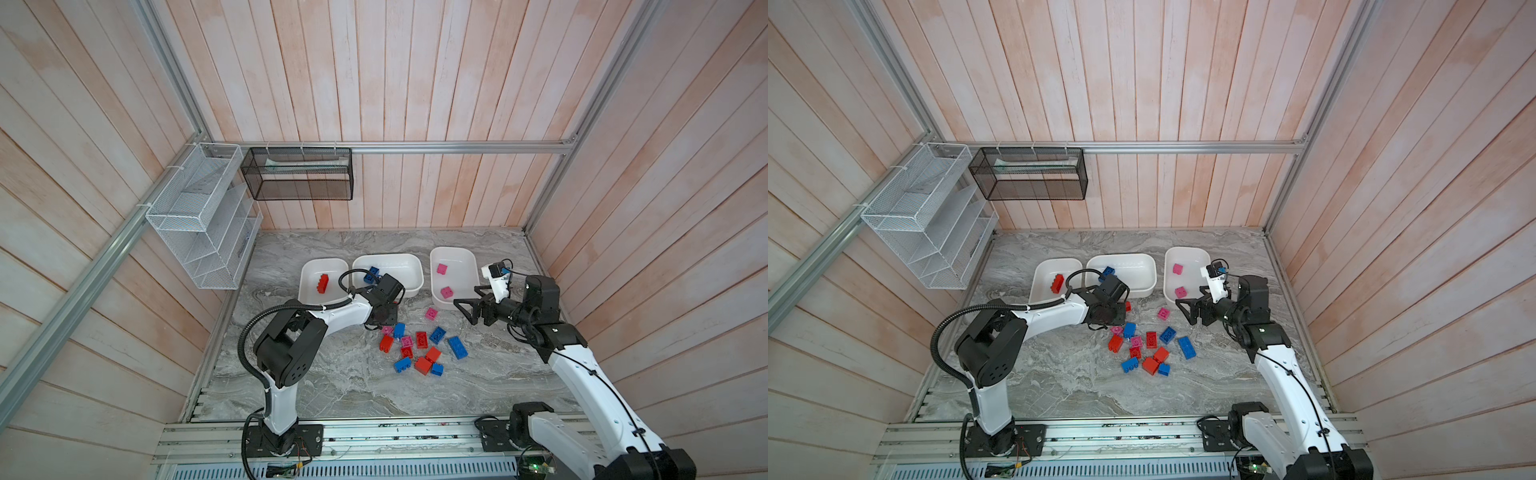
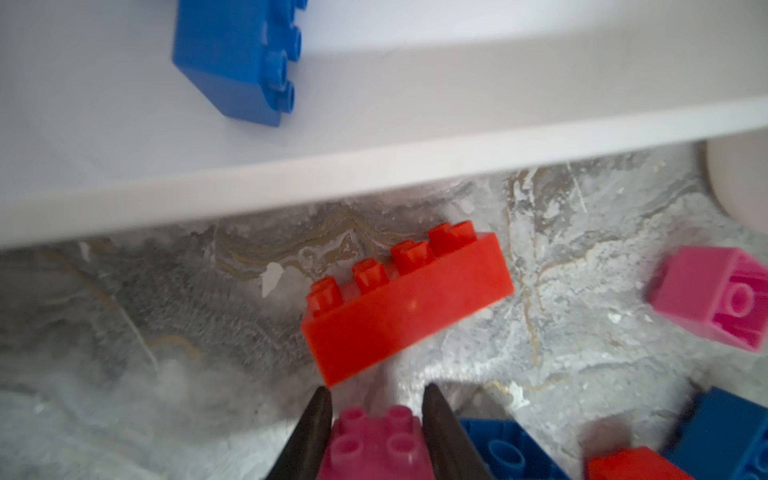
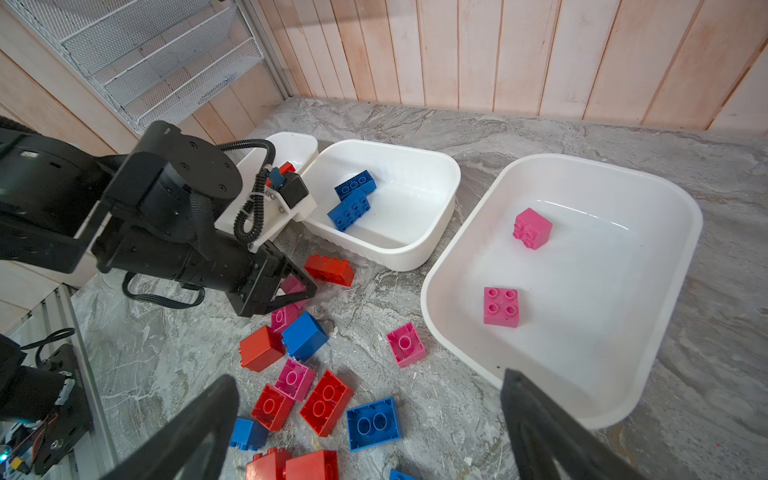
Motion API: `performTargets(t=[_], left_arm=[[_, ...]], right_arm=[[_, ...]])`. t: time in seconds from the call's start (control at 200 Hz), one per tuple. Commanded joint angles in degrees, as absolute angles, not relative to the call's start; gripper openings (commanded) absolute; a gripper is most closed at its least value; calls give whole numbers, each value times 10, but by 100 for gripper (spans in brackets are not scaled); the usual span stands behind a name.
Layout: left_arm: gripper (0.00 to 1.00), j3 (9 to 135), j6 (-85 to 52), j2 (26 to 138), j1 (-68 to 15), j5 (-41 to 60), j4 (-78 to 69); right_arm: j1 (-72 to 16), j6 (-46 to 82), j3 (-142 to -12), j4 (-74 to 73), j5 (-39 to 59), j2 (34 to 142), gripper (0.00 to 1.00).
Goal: Sort the legos into containers by color
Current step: 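Carry the pink brick into the bin nearest the right arm, release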
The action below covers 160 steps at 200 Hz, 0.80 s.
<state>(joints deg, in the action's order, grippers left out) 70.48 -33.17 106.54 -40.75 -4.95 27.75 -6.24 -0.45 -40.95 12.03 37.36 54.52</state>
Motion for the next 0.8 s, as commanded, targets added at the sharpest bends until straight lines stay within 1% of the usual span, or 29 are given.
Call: performTargets(t=[0.0, 0.13, 0.24, 0.35, 0.59, 0.715, 0.795], left_arm=[[34, 714, -316, 1006, -414, -58, 313], [34, 745, -304, 979, -421, -26, 319], [34, 802, -281, 1003, -433, 2, 303], [35, 900, -250, 1063, -451, 21, 300], [35, 1067, -182, 1216, -466, 69, 257], [35, 1114, -157, 1276, -466, 83, 199], [35, 1173, -143, 1325, -467, 78, 206]], right_arm=[[-65, -14, -410, 127, 364, 536, 98], [-63, -17, -416, 129, 350, 535, 98], [-59, -14, -424, 127, 341, 536, 98], [-48, -11, -428, 128, 323, 525, 98], [-17, -5, -429, 128, 298, 508, 98], [-10, -4, -433, 125, 296, 506, 98], [-10, -6, -437, 128, 295, 506, 98]])
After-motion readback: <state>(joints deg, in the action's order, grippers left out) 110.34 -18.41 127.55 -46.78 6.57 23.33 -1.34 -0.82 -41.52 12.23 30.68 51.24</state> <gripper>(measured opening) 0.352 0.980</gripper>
